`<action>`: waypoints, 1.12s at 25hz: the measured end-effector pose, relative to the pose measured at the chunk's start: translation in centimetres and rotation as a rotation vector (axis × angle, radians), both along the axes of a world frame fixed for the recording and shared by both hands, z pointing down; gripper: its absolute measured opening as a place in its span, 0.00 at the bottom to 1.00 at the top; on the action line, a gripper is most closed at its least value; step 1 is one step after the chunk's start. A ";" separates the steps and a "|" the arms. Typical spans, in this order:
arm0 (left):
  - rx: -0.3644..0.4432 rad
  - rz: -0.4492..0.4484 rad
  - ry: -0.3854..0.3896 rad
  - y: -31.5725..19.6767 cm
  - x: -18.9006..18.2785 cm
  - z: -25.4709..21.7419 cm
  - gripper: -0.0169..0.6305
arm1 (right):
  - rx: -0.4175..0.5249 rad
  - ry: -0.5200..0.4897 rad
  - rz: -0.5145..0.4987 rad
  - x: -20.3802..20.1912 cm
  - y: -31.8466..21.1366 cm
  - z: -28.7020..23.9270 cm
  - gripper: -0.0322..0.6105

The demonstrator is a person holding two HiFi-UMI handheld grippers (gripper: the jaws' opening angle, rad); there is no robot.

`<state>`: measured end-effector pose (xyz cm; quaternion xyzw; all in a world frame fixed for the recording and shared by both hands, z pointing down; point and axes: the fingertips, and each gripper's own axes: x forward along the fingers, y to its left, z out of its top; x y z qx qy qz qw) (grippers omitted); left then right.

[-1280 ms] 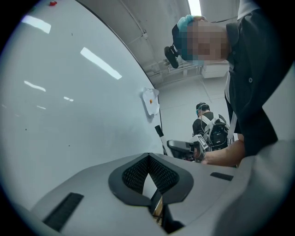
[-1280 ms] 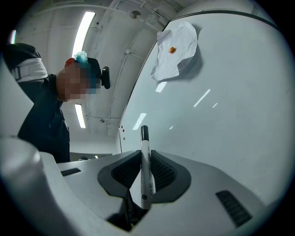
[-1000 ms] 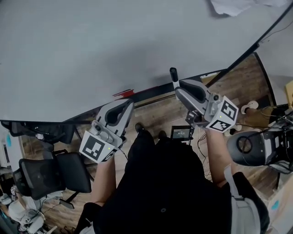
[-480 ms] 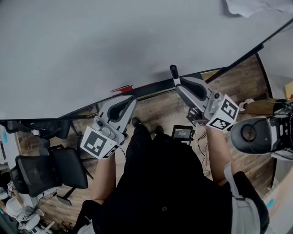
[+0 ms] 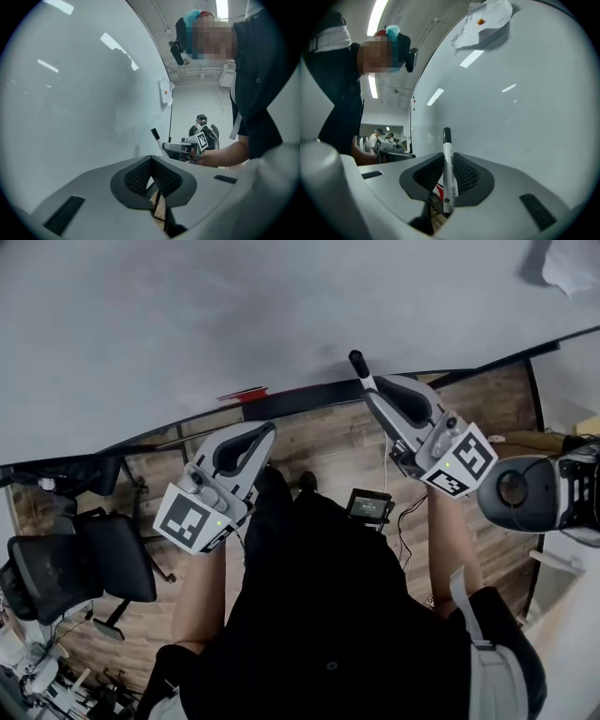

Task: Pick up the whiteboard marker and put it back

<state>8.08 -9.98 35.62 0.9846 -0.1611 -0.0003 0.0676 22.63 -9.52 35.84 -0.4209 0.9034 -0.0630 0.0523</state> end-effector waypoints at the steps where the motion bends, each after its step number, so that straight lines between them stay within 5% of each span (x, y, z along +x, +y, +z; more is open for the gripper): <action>1: -0.020 -0.008 0.007 -0.4 -0.1 0.6 0.05 | -0.006 0.064 -0.002 -0.2 -0.6 1.0 0.17; 4: -0.052 -0.018 0.013 -0.8 0.1 1.8 0.05 | -0.027 0.203 -0.003 -0.4 -1.3 3.3 0.17; 16: -0.118 -0.025 0.012 -2.2 -0.4 5.1 0.05 | -0.034 0.366 -0.063 -4.1 -3.4 6.8 0.17; 28: -0.159 -0.058 0.002 -2.2 -2.0 6.0 0.05 | -0.105 0.732 -0.180 -5.1 -4.0 13.4 0.17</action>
